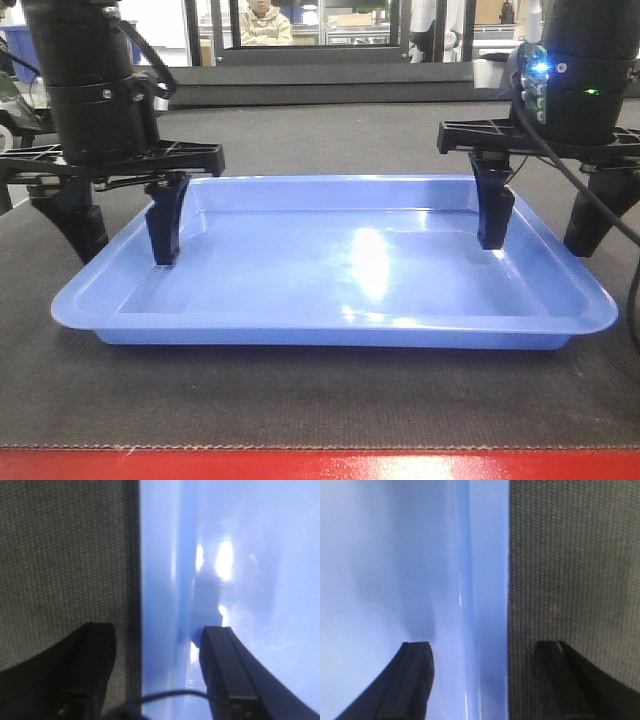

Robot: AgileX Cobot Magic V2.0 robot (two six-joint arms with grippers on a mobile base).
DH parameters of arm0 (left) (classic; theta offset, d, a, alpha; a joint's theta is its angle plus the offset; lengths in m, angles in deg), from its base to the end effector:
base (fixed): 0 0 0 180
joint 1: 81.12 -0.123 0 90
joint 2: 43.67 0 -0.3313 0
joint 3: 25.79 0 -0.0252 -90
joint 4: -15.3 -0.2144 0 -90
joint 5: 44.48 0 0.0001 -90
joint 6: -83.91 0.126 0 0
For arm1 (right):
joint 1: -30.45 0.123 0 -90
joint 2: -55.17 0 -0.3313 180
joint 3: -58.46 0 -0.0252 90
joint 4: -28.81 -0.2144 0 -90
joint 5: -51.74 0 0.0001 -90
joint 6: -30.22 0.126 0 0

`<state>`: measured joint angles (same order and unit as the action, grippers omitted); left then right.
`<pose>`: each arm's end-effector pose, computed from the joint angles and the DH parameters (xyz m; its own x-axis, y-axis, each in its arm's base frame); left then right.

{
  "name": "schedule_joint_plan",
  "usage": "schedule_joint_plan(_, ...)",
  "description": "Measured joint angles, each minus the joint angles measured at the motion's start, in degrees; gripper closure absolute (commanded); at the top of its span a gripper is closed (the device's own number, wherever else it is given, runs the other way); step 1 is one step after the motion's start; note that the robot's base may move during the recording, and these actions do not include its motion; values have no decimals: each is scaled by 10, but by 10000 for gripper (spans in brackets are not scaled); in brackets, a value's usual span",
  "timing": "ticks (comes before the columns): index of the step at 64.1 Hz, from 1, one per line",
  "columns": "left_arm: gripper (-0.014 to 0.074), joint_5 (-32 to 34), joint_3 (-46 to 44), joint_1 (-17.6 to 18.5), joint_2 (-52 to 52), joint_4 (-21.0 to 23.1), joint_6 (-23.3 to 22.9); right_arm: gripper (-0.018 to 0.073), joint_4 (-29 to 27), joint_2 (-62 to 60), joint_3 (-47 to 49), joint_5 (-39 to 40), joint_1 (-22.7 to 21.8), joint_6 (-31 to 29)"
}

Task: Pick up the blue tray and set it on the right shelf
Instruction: 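Close both grippers on the tray's side rims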

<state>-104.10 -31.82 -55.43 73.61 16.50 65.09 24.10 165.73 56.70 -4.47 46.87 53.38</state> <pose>0.3421 -0.1671 0.2388 -0.9841 0.1044 -0.1438 0.1153 0.9909 -0.0696 0.3327 0.1070 0.2519 -0.9746 0.1652 -0.1514 0.1430 0.9787 0.1474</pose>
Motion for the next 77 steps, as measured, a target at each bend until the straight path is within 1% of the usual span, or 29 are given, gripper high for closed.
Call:
schedule_joint_plan(9, 307, -1, 0, -4, 0, 12, 11, 41, 0, 4, 0, 0, 0, 1)
schedule_joint_plan(26, 307, -2, 0, -5, 0, 15, 15, 47, 0, 9, 0, 0, 0, 1)
schedule_joint_plan(31, 307, -2, 0, -5, 0, 16, 15, 95, 0, 9, 0, 0, 0, 1)
schedule_joint_plan(40, 310, -2, 0, -5, 0, 20, 15, 231, -1, 10, 0, 0, 0, 1)
schedule_joint_plan(44, 334, -2, 0, -5, 0, 23, 15, 263, -1, 10, 0, 0, 0, 1)
schedule_joint_plan(46, 363, -2, 0, -5, 0, 25, 15, 275, -1, 10, 0, 0, 0, 1)
schedule_joint_plan(51, 449, -2, 0, -5, 0, 26, 15, 285, -1, 10, 0, -1, 0, 1)
schedule_joint_plan(58, 530, -2, 0, -5, 0, 27, 15, 285, -1, 10, 0, -1, 0, 1)
schedule_joint_plan(64, 554, -3, 0, -5, 0, 28, 15, 285, -1, 10, 0, -1, 0, 1)
schedule_joint_plan(77, 554, -3, 0, -5, 0, 30, 15, 297, -1, 10, 0, -2, 0, 1)
